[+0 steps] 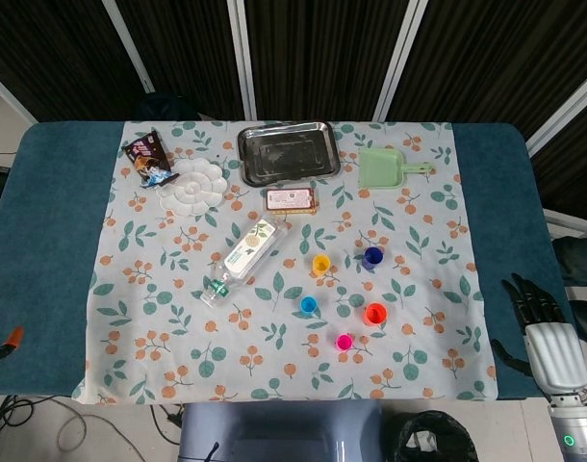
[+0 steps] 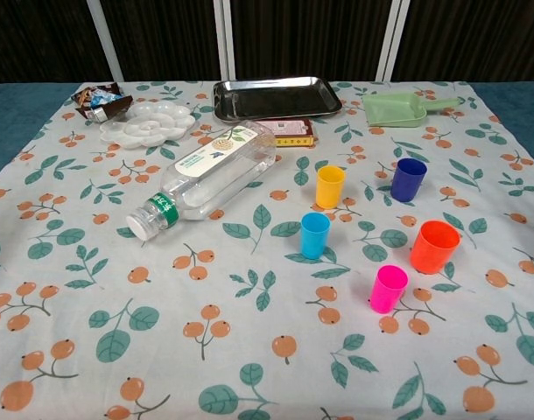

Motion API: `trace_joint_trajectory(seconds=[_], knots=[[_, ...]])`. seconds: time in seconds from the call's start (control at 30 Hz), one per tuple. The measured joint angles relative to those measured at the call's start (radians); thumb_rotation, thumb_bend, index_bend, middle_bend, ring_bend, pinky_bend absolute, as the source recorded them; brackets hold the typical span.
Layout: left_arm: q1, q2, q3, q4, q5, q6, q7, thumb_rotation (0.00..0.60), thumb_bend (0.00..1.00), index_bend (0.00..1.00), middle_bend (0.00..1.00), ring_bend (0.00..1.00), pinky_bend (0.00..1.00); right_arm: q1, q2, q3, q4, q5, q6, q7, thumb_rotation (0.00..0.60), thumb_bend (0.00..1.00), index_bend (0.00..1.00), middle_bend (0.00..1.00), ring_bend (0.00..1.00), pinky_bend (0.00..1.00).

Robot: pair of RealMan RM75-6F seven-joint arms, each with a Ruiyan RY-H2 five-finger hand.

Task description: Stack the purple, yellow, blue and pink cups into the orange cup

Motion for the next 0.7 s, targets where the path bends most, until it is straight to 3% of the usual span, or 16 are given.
trace_joint_trajectory(seconds=[0.47, 0.7], knots=[[0.003, -0.002, -0.006, -0.003, -0.017, 0.001, -0.003, 0.6, 0.22, 0.13, 0.07, 0.01, 0.0, 0.011, 0.047, -0.002, -0.057, 0.046, -0.072, 0.075, 0.6, 0.33, 0.0, 0.0, 0.07, 0.12], [-0.002, -0.008, -0.003, -0.004, -0.013, -0.008, 0.003, 0.6, 0.22, 0.13, 0.07, 0.01, 0.0, 0.113, 0.157, 0.027, -0.096, 0.109, -0.291, 0.128, 0.6, 0.33, 0.03, 0.0, 0.07, 0.1]])
